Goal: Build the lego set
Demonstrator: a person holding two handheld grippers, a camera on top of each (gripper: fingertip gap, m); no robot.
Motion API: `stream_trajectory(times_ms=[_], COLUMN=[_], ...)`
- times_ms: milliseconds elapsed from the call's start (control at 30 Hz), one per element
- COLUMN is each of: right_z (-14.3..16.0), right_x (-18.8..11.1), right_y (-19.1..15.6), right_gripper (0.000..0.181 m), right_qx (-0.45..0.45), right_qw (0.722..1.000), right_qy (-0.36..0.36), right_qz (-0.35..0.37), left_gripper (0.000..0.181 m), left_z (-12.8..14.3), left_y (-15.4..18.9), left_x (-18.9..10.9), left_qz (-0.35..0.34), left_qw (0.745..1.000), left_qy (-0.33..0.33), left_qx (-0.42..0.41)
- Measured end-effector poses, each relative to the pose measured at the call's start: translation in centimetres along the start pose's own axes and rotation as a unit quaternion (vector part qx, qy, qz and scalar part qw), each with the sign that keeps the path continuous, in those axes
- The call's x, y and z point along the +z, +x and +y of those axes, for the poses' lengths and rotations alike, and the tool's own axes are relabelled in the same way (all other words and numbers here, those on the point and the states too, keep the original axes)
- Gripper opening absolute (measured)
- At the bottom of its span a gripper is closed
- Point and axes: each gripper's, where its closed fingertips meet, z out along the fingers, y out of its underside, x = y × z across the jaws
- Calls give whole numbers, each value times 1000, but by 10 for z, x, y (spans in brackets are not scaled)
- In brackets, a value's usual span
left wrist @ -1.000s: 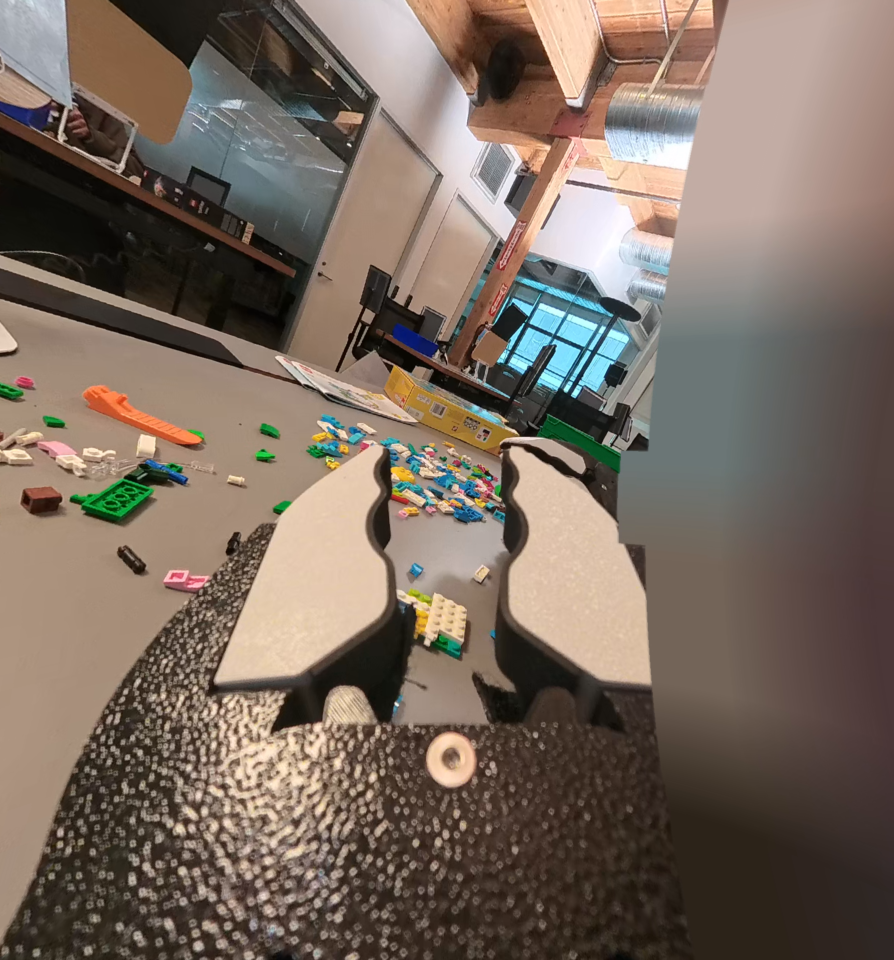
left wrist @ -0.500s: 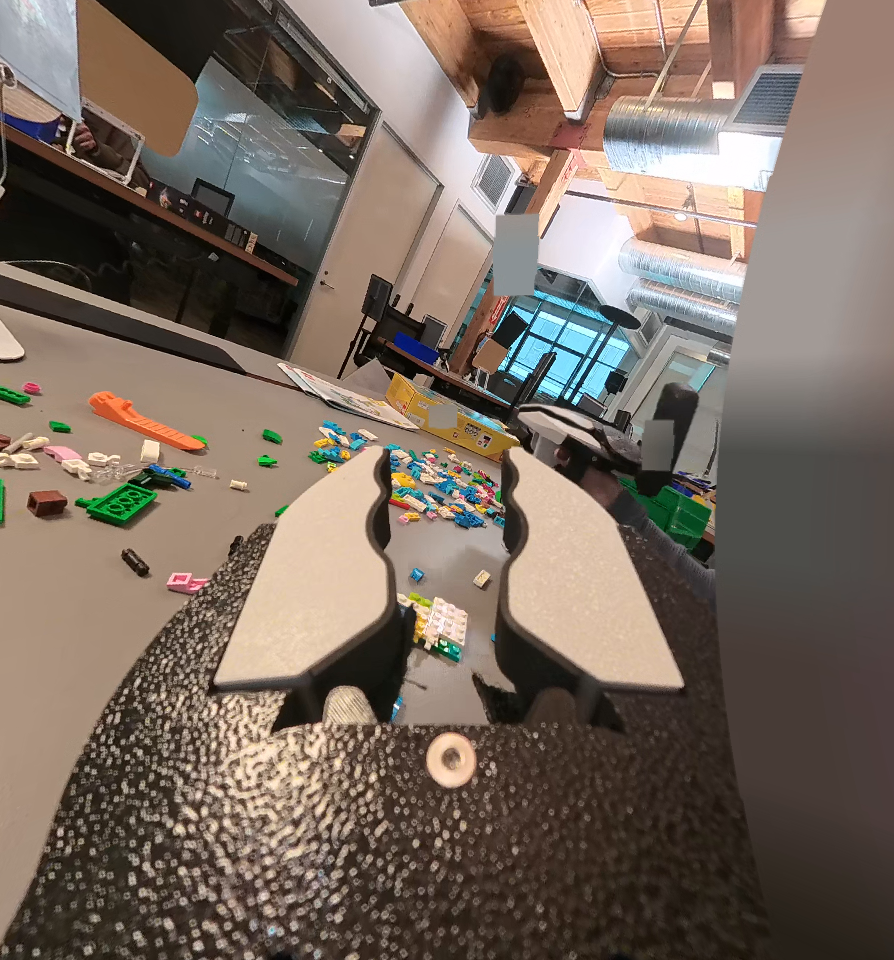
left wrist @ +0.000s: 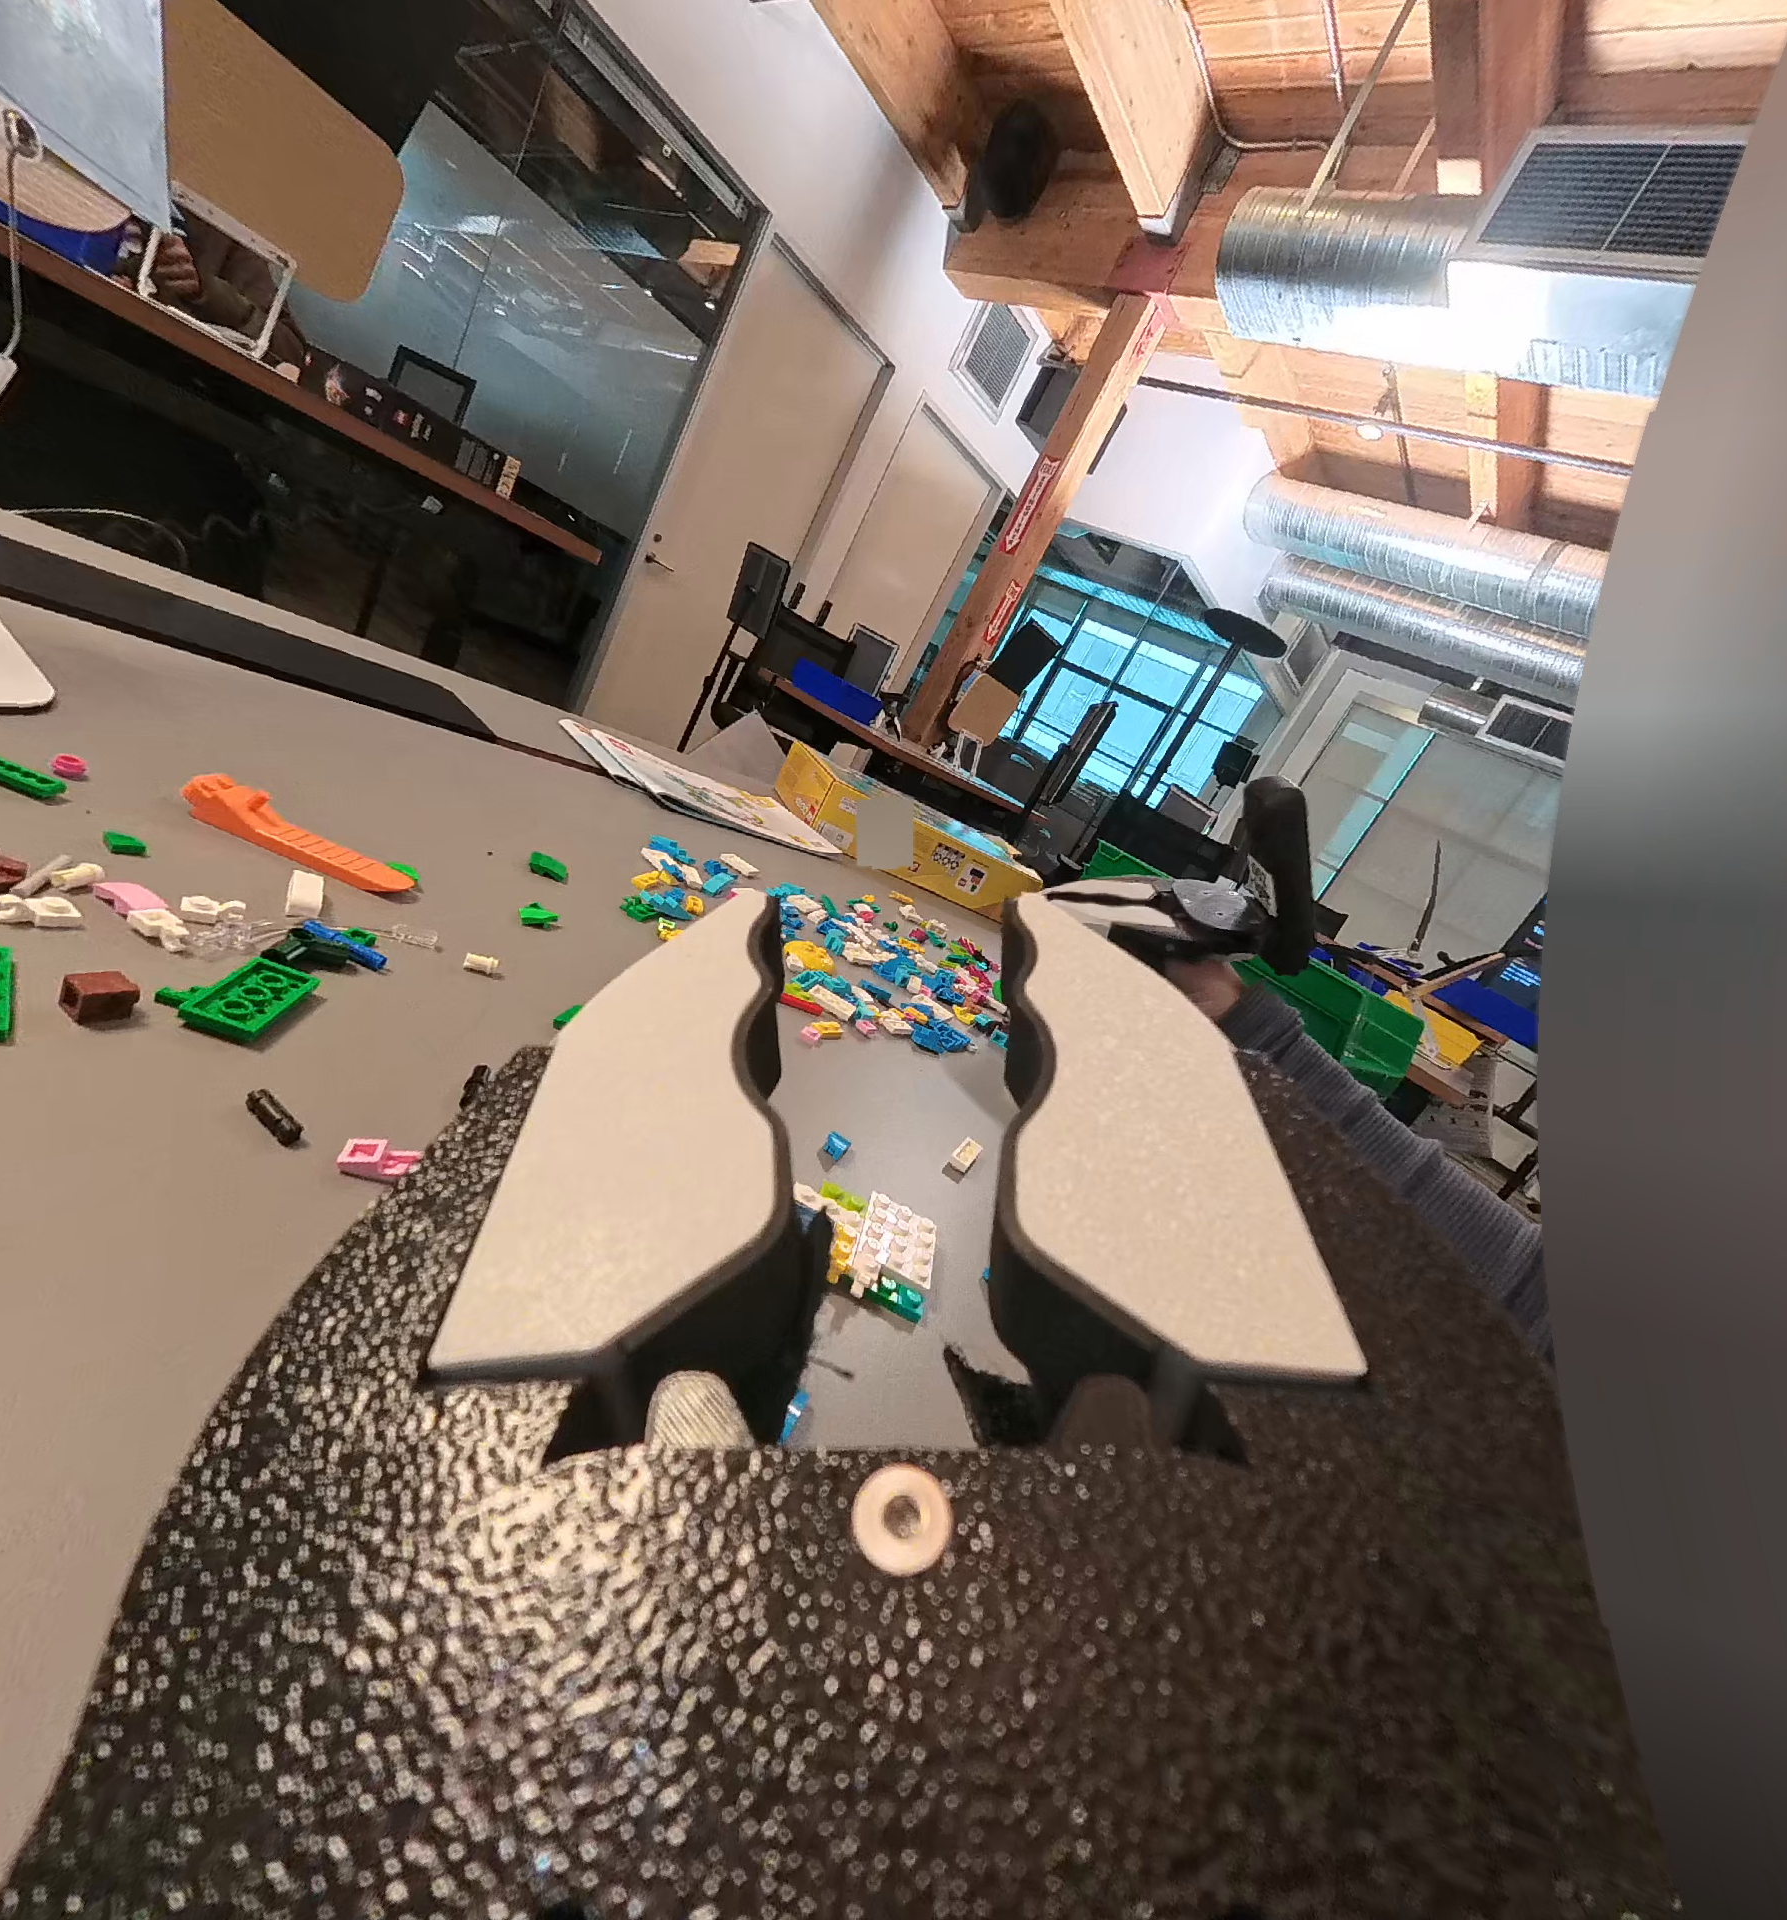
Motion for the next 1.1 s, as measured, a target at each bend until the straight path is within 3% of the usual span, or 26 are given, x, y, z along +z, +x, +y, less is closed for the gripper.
stream_trajectory(times_ms=[233, 533, 800, 1100], right_z=[-3, 1, 11, 16], right_x=[34, 121, 138, 142], right_y=[-28, -30, -28, -28], right_gripper=[6, 16, 16, 10], right_qx=[-20, -99, -114, -125], right_qw=[998, 960, 935, 934], right_qy=[-29, -205, -270, -266], right_qz=[-52, -165, -198, -203], left_gripper=[37, 37, 37, 37], left_z=[3, 1, 2, 2], left_y=[0, -2, -3, -3], left_x=[2, 1, 2, 2], left_qz=[-7, -6, -4, -2], left_qw=[1000, 1000, 1000, 1000], left_qy=[-11, -6, -11, -11], left_qx=[9, -4, -9, -11])
